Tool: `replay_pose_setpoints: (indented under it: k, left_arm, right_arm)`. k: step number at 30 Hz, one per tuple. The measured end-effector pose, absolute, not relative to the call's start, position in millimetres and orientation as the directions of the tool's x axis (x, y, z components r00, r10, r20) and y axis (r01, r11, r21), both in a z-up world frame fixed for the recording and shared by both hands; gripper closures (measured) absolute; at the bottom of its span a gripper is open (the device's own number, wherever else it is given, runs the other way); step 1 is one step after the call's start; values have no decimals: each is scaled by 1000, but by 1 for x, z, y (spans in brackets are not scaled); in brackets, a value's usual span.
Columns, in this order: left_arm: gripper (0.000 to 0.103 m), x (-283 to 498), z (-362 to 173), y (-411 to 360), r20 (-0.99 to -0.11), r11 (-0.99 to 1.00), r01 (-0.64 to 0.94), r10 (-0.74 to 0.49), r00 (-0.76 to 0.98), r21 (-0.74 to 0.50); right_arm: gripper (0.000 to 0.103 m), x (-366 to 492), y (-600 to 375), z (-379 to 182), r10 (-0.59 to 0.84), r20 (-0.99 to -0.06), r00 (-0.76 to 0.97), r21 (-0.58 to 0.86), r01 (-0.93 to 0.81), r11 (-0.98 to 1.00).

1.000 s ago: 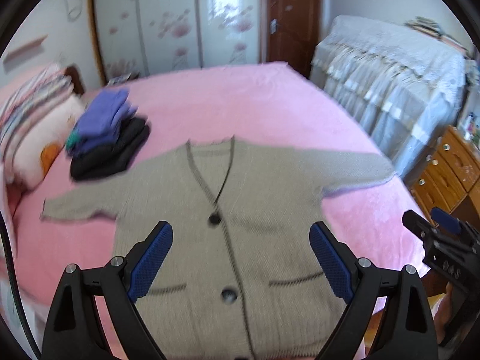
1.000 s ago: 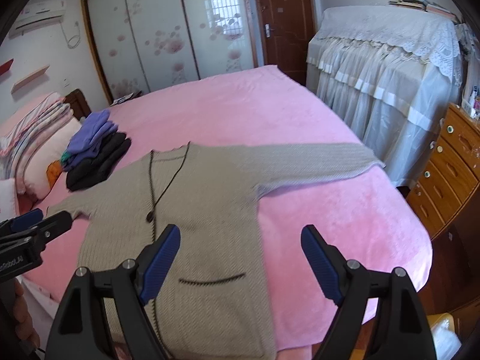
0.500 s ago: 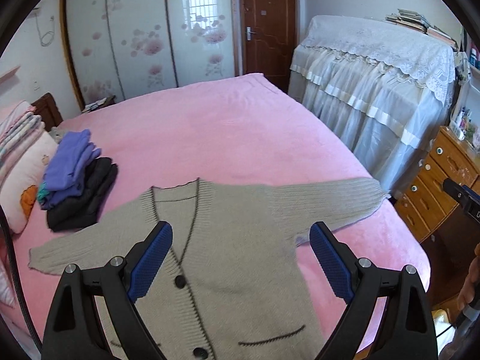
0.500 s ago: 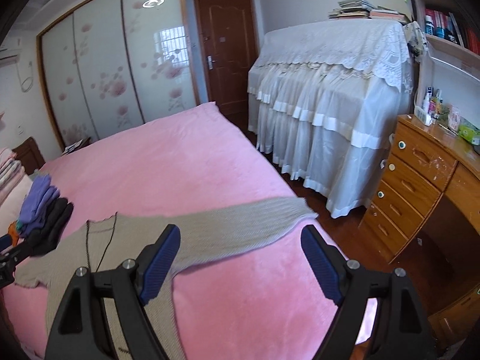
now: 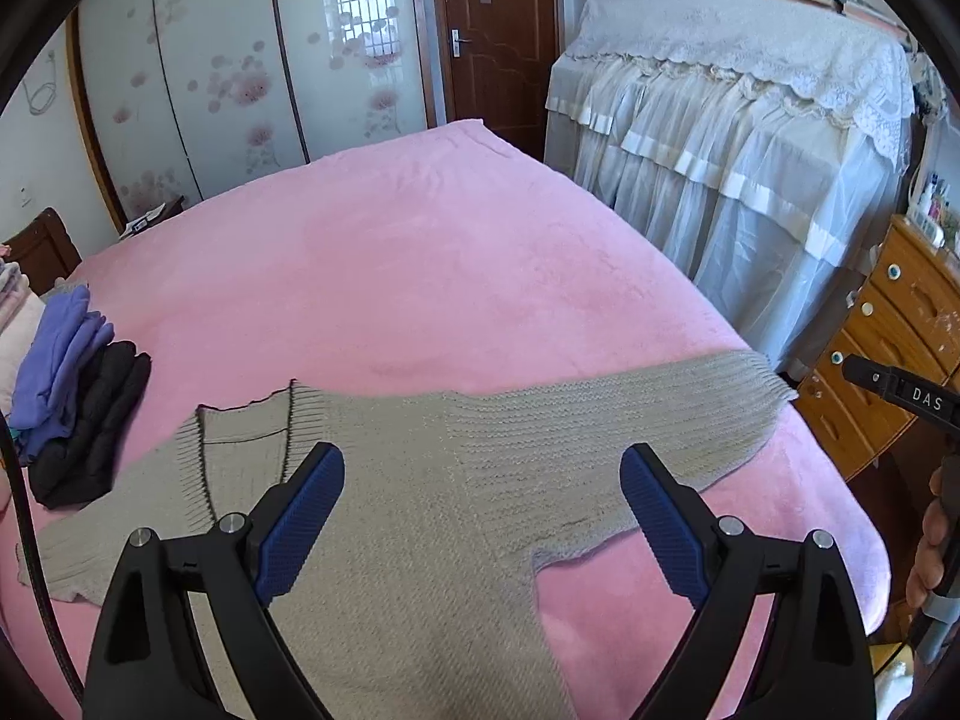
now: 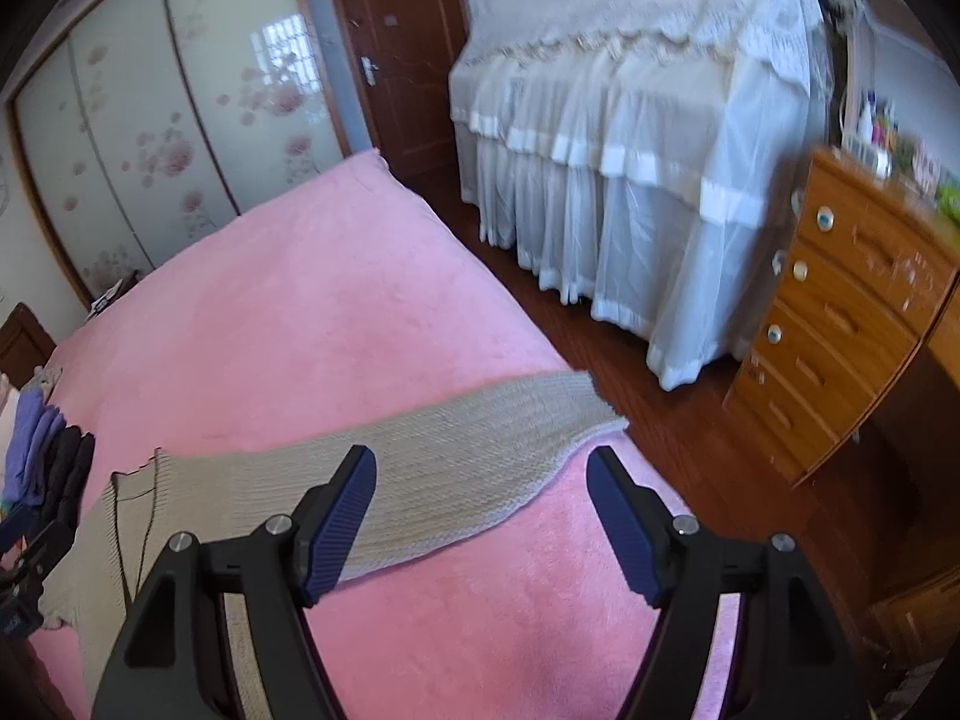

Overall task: Fold large clothes
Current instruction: 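Move the right tool to the cardigan sleeve cuff and grasp it, then lift the sleeve with the right tool and fold it across the cardigan body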

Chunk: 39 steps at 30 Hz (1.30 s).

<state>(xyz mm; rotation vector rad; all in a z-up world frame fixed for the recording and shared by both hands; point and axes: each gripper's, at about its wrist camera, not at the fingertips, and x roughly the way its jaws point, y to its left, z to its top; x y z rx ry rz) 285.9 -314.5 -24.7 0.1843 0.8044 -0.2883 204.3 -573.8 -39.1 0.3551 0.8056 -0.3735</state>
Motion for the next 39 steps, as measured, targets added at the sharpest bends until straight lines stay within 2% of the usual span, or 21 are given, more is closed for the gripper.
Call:
replay_pose_setpoints:
  k: [6, 9, 13, 21, 23, 25, 28, 31, 39]
  left_arm:
    - [10, 313, -81, -343, -772, 953, 300, -173, 612, 25]
    - [10, 326, -108, -353, -785, 962, 273, -159, 599, 13]
    - [10, 338, -136, -361, -790, 967, 255, -142, 596, 18]
    - [10, 343, -162, -361, -813, 968, 252, -155, 561, -11]
    - [10, 342, -162, -357, -819, 968, 252, -155, 553, -13]
    - [10, 339, -161, -352, -822, 967, 252, -158, 548, -18]
    - [10, 335, -154, -343, -821, 967, 254, -165, 546, -26]
    - [10, 329, -143, -331, -819, 968, 250, -170, 548, -34]
    - [10, 308, -98, -268, -788, 979, 201, -152, 596, -37]
  right_arm:
    - [41, 224, -616, -112, -69, -807, 587, 304, 513, 803]
    - [43, 227, -628, -143, -34, -819, 572, 350, 546, 761]
    - [51, 233, -641, -177, 9, -832, 554, 394, 580, 713]
    - [54, 248, -652, -215, 59, -829, 556, 450, 599, 662]
    - [59, 252, -652, -216, 46, -820, 570, 456, 604, 653]
    - [92, 257, -651, -217, 43, -814, 579, 461, 601, 653]
    - [93, 259, -643, -209, 11, -808, 590, 441, 591, 675]
    - [93, 253, -631, -188, -23, -763, 646, 442, 547, 711]
    - [94, 245, -570, -105, 58, -617, 785, 497, 332, 802]
